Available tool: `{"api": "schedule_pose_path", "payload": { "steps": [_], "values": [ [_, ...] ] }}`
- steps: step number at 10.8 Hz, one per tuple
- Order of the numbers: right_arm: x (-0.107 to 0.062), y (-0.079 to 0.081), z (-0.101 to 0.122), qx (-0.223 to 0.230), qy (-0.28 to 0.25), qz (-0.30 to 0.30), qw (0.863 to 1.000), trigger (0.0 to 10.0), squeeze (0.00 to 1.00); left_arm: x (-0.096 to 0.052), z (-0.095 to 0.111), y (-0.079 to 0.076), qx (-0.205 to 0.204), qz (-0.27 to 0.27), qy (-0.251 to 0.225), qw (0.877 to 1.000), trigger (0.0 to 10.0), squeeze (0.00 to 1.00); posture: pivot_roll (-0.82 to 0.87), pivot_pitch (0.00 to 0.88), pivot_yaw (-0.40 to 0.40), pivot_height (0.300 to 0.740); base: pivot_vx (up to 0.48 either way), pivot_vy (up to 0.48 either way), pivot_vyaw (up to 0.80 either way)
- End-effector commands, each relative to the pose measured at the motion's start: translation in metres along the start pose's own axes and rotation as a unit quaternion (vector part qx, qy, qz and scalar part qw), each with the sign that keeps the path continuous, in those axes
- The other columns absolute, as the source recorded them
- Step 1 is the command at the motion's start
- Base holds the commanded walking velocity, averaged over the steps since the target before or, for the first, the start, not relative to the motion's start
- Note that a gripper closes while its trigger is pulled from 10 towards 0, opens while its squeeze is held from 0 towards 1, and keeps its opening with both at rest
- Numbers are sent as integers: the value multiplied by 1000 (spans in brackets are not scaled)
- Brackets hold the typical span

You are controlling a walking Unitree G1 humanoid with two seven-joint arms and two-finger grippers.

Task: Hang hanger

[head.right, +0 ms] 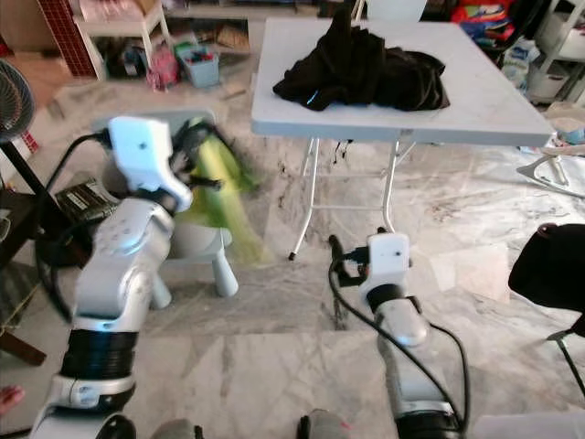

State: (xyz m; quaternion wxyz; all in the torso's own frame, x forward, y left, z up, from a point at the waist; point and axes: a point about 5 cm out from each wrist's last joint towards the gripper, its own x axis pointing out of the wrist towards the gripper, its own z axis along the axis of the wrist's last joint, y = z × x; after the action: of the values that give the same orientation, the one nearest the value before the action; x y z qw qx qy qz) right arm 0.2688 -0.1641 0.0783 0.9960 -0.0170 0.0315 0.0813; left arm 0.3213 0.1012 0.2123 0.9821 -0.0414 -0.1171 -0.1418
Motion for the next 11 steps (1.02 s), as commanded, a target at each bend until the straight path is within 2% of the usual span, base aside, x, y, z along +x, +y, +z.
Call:
{"api": "schedule_pose_path", "payload": {
  "steps": [1,2,3,5,7,9,11],
  "values": [
    [3,2,3,-2,-4,1,1000,10000,0,8,25,-11,-6,-27,-43,999,10000,0,-57,31,-19,740,0,0,0],
    [3,2,4,-3,-5,1,1000,10000,0,13,39,-20,-17,-43,-66,997,10000,0,-59,30,-19,740,0,0,0],
    [4,1,4,-3,-5,-1,1000,10000,0,14,36,-21,-8,-44,-63,997,10000,0,-61,28,-16,740,0,0,0],
    [3,0,4,-5,-5,-4,1000,10000,0,8,17,-11,-19,-20,-32,999,10000,0,-69,28,-15,740,0,0,0],
    [1,-1,1,-5,0,-5,1000,10000,0,-3,-12,4,-20,11,26,999,10000,0,-67,31,-20,740,0,0,0],
    [2,0,2,-5,1,-3,1000,10000,0,-13,-21,14,-31,23,27,999,10000,0,-62,36,-25,740,0,0,0],
    [2,1,2,-4,1,-1,1000,10000,0,-17,-25,16,-35,18,28,999,10000,0,-60,40,-25,740,0,0,0]
  ]
}}
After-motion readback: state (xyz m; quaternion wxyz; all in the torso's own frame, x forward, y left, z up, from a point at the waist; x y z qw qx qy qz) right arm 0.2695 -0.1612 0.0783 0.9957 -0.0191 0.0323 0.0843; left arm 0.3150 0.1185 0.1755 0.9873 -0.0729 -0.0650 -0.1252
